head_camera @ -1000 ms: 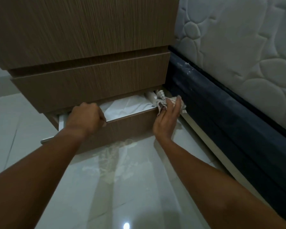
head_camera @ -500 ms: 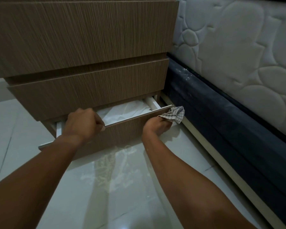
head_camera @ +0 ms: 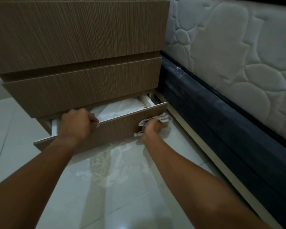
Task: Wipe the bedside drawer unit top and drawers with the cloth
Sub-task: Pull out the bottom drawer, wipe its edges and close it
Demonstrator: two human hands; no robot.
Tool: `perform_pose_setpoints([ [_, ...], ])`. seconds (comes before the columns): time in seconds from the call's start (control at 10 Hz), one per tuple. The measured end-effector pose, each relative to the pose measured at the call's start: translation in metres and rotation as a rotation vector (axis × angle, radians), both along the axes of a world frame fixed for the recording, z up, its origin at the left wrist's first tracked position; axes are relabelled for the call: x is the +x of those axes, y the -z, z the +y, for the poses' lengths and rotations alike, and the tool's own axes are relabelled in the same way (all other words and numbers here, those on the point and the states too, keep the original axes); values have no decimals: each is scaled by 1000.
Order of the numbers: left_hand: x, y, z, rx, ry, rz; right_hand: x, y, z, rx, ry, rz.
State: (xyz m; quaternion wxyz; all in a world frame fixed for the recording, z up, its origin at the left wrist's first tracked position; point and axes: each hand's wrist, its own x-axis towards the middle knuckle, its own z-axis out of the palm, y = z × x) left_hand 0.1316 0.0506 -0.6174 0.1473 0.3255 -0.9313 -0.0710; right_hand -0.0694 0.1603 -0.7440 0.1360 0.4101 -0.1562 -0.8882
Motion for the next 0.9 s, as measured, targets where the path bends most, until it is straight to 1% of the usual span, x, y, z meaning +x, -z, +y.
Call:
perform_pose_setpoints([
  [0.1, -1, 0, 0, -4, -7, 14, -22, -6, -3, 654, -539, 268],
  [0.2, 0, 1, -2, 13, -7, 27, -9, -38, -2, 1351, -583, 465],
  [0.3, -1, 1, -4, 38, 6, 34, 3, -43, -10, 1527, -492, 550],
  [0.4, -1, 1, -5, 58, 3, 28, 16, -35, -23, 1398, -499, 444],
  [0.5, 0, 2, -6, 47, -11, 28, 49, -24, -39, 1232, -602, 363],
  [0.6, 0, 4, -8, 34, -16, 31, 93, -11, -64, 1210, -737, 397],
  [0.7, 2, 9, -11, 65, 3, 46, 141, -12, -83, 1197, -855, 379],
  [0.8, 7, 10, -16, 125, 18, 60, 188, -21, -93, 1032, -994, 546],
  [0.9, 16, 10, -24, 183, 8, 86, 207, -23, -89, 1082, -1189, 650],
])
